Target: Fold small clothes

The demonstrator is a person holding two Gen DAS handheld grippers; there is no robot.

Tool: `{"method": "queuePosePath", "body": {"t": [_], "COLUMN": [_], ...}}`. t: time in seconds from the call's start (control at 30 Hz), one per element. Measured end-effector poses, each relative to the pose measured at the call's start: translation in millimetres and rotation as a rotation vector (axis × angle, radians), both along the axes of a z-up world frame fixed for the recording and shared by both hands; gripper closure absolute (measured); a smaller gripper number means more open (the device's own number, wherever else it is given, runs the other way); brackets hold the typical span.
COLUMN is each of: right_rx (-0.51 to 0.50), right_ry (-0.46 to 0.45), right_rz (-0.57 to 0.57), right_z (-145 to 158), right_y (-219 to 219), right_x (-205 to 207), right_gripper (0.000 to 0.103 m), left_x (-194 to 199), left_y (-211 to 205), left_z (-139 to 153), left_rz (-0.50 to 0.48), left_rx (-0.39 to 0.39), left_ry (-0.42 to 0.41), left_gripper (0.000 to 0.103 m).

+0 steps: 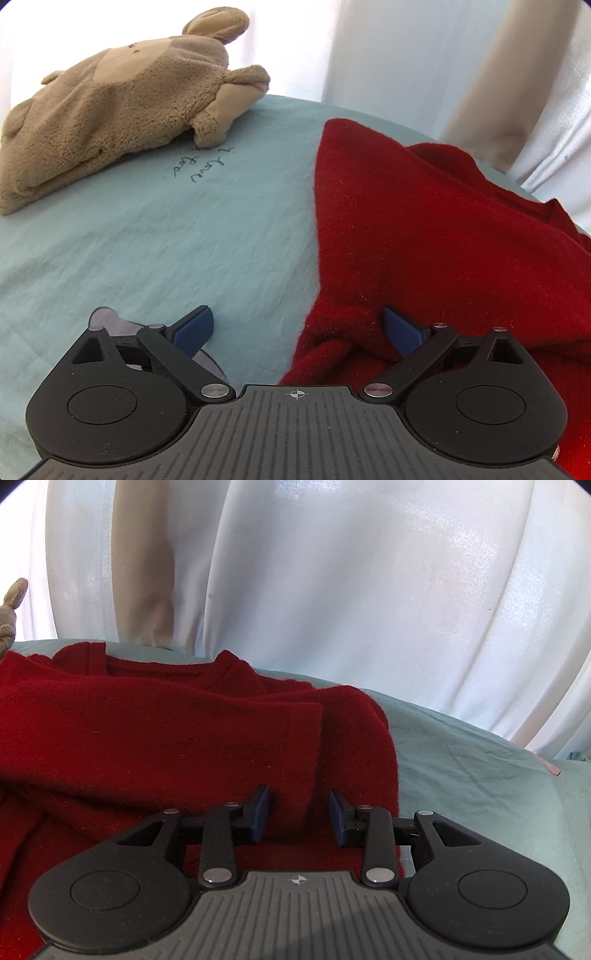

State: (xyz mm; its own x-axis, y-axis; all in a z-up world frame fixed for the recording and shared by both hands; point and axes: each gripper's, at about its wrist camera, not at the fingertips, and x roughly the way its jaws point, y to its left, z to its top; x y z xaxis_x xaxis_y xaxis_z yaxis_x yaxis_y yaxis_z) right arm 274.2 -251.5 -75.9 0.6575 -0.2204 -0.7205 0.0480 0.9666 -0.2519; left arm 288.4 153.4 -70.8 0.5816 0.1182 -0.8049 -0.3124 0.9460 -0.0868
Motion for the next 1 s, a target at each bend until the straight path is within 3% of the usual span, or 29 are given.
{"method": "queuePosePath", "body": {"t": [0.17,0.3,0.37,0.43,0.6,0.83,1.0], "right_rx": [-0.048,-0.200,-0.110,0.052,0.362,0.626,0.746], "right_ry": [0.006,0.035,0.025,0.031,0.129,0.262,0.298], "right_rz": [-0.024,-0.057,-0.072,-0.078,-0.046,-0.127,-0.129], "right_z": [13,20,34,49,65,46,39], "right_y": [4,-2,-18,-36,-62,-91,-106], "right_x": [-13,-38,-61,-89,-163,-236,-253], "right_gripper": [0.061,0.060,0.057,0.053,0.048,0.047,0.047], "left_x": [-12,-43,-70,-95,-146,-178,-190], "left_y": [6,7,10,13,22,35,47], "left_z": [6,16,25,32,36,19,22], "left_rz": [0.016,-0.029,-0.053,-0.068,-0.089,-0.137,-0.129], "left_rx": [-0.041,-0.017,-0.028,-0.073,-0.220,-0.337,-0.382], "left_ry": [0.017,0.056,0.060,0.072,0.123,0.247,0.283], "left_gripper": [0.003,0.023,0.023,0.022,0.019,0.022,0.033]}}
